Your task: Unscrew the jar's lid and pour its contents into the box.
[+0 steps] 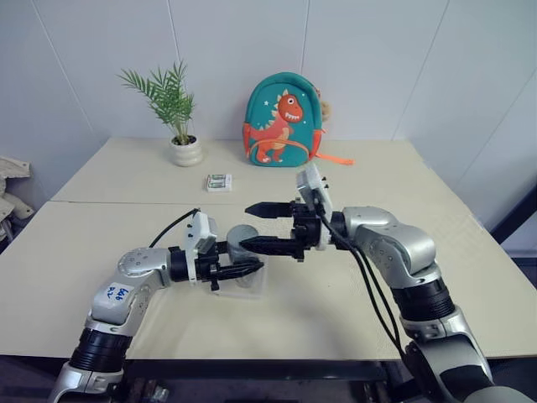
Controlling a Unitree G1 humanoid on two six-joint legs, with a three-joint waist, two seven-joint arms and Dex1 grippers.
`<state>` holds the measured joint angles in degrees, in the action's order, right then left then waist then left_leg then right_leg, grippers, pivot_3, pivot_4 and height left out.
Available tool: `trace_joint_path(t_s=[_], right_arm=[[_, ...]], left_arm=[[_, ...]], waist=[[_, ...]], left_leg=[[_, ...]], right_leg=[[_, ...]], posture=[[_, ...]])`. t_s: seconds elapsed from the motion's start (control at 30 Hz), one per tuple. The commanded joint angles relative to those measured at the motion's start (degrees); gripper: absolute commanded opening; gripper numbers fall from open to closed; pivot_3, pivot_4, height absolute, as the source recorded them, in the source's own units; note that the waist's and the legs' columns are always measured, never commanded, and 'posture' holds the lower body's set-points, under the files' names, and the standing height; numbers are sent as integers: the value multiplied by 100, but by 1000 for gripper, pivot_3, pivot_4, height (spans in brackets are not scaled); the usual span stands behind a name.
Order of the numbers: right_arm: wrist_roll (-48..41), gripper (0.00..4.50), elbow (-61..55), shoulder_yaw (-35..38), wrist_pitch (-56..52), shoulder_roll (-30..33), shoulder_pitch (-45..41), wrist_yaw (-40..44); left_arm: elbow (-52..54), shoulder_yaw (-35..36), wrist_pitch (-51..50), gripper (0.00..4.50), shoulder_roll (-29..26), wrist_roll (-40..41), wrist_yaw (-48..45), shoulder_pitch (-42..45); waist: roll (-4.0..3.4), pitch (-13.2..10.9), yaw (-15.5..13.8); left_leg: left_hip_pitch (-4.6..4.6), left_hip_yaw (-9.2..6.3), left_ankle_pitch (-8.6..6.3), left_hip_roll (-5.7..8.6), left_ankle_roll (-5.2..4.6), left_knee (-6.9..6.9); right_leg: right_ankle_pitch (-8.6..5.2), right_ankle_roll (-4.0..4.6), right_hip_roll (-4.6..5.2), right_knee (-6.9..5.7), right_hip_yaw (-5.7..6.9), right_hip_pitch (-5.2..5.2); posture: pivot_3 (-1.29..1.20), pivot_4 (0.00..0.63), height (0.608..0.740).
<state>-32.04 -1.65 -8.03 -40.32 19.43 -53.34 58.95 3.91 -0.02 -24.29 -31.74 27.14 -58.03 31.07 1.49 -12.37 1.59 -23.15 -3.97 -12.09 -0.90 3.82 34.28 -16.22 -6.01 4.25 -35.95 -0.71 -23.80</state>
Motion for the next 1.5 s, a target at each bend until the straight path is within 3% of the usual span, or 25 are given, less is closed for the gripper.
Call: trace_joint_path(t_s=[0.03,0.47,0.67,1.13,1.5], right_arm=[[236,4483,71,-128,232,-149,-193,-181],[639,4483,498,-144,594,-393,-261,-376],[614,4483,531,-29,603,-230,-213,-353],[399,4483,697,477,524,983,195,141],[-163,4483,60,527,92,926,217,363]], left_arm=[[130,19,102,1990,41,28,8,136],[25,-15,157,1990,111,-28,2,199],[9,-17,169,1990,125,-32,6,198],[-113,20,247,1990,180,-71,-24,269],[-59,129,-98,1990,129,156,-66,246]], waist=[[0,0,5],[0,0,7],[0,0,7],[0,0,32],[0,0,9]], left_leg=[[0,0,0,0,0,0],[0,0,0,0,0,-1],[0,0,0,0,0,0],[1,1,0,0,0,-2],[-2,0,0,0,0,0]], right_leg=[[0,0,0,0,0,0],[0,0,0,-1,1,-1],[0,0,0,-1,0,-1],[0,0,0,2,0,0],[1,-2,-1,2,-2,0]], posture=[[0,150,740],[0,150,740],[0,150,740],[0,150,740],[0,150,740]])
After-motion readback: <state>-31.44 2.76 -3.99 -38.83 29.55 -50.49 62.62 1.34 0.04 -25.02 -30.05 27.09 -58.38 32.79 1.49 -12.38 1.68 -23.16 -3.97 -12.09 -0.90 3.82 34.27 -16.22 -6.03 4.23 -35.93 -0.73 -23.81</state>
